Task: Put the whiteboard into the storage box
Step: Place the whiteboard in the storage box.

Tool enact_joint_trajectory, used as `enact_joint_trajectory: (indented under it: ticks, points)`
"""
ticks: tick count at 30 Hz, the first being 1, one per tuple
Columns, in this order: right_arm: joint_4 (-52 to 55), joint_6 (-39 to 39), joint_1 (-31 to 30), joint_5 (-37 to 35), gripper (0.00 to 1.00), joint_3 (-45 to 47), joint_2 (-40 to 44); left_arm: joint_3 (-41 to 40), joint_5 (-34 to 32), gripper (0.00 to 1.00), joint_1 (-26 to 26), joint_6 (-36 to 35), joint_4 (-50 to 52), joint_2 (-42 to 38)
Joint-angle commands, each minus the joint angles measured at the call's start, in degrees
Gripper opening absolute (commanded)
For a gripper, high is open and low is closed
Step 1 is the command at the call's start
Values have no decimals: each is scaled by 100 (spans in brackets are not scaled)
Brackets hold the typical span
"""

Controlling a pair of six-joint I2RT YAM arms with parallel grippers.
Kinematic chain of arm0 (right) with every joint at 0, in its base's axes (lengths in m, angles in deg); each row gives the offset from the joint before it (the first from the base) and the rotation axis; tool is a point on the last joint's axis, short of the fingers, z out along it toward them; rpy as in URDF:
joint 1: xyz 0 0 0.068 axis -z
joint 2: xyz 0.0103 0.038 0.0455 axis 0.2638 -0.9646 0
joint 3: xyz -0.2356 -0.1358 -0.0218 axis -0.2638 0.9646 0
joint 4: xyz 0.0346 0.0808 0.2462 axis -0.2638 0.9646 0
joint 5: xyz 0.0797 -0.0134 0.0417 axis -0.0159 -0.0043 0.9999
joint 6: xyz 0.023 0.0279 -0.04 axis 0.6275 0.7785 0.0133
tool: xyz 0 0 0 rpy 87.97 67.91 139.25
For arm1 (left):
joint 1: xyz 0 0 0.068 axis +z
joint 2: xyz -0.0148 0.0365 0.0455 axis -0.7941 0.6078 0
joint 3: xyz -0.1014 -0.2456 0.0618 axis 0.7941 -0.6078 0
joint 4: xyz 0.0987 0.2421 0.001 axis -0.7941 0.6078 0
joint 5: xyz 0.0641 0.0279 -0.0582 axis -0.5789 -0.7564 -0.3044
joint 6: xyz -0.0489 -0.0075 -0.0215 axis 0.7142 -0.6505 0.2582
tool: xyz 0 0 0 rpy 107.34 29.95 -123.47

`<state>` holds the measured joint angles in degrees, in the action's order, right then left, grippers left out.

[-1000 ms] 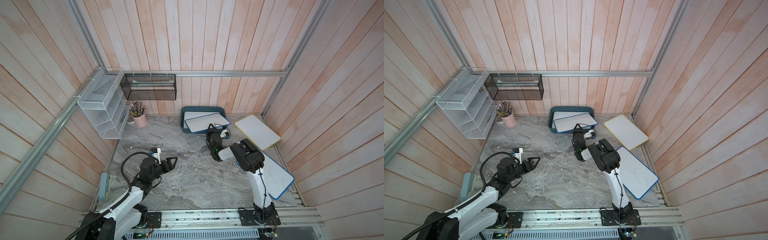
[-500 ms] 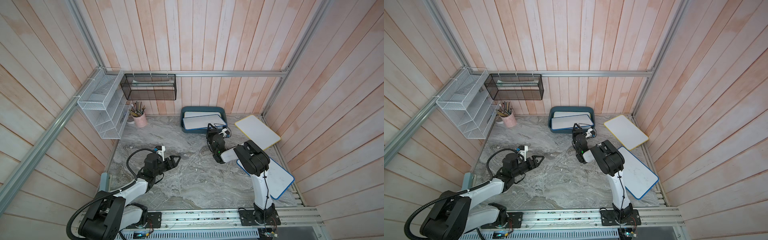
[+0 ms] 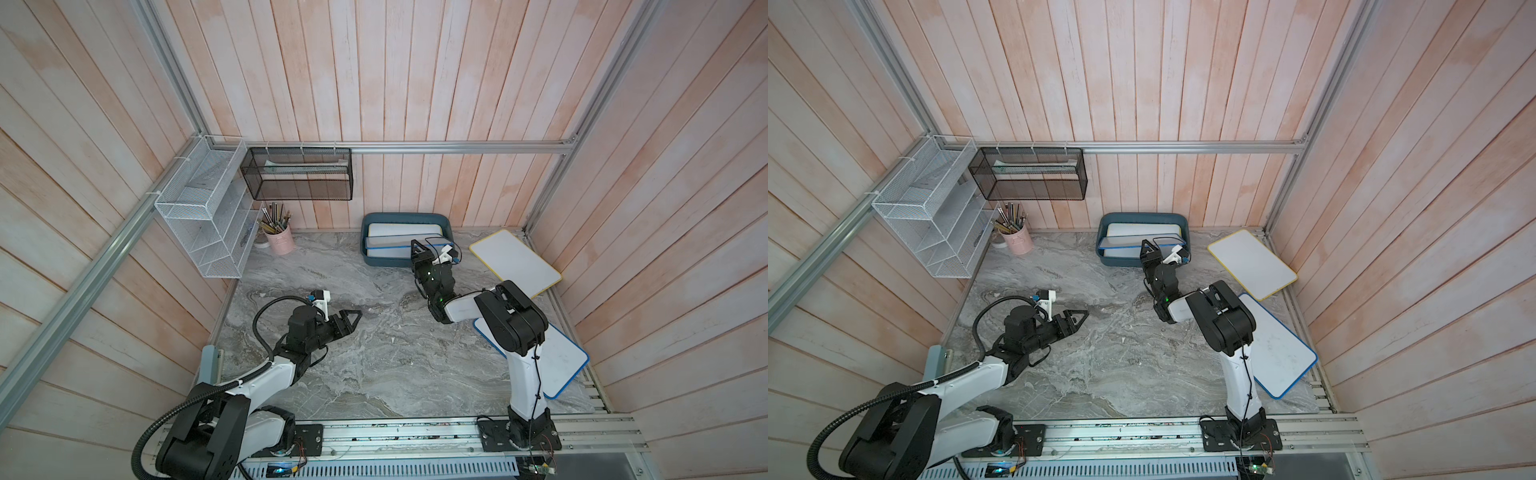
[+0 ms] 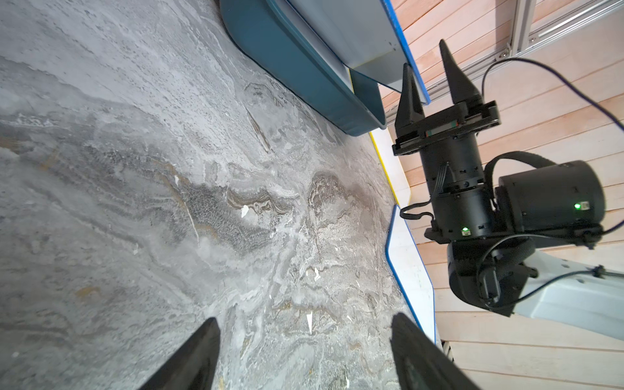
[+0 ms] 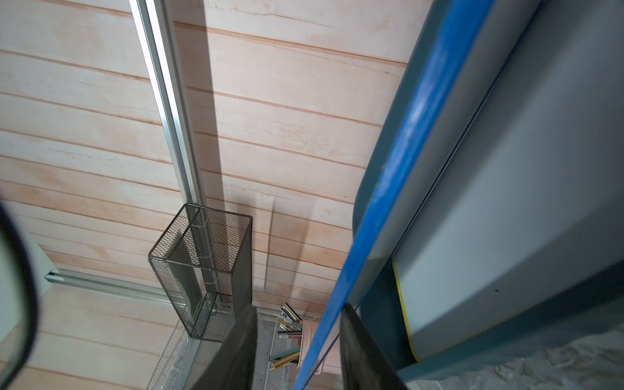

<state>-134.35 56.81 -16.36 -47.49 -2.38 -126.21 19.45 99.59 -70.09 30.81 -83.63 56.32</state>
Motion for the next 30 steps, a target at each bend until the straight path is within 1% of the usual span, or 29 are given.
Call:
enact_joint_trajectory:
  ticks: [1,4,7,10,11,16,17,18,20,22,24,27,30]
  points:
    - [243,-524,32,579,44,-468,-18,189,131,81,38,-127,-104,89]
    - [425,-452,125,831,45,-618,-208,148,80,81,38,-101,-113,42]
    - [567,-315,266,1134,48,-631,-353,93,17,81,38,-75,-131,-7]
    - [445,-378,328,1404,50,-506,-404,75,33,81,38,-91,-144,25]
    - [509,-423,328,1460,52,-495,-393,88,47,81,38,-101,-147,48]
    - [1041,-504,378,2054,56,-644,-313,84,52,81,38,-84,-260,158]
    - [1231,-500,407,2199,58,-688,-267,88,60,81,38,-75,-284,184]
    - [1461,-522,437,2400,59,-758,-212,97,68,81,38,-66,-316,217]
    - [2245,-566,528,2866,64,-1106,-177,93,95,81,38,-64,-379,278]
    - [3042,-675,635,3614,65,-1702,-331,84,105,81,38,-51,-443,342]
    - [3171,-657,696,4062,65,-1881,-363,67,118,81,38,-42,-524,402]
    - [2988,-564,823,4167,65,-1544,-132,40,155,81,38,4,-638,479]
    - [3282,-820,1019,4205,65,-1508,32,23,175,81,38,31,-664,476]
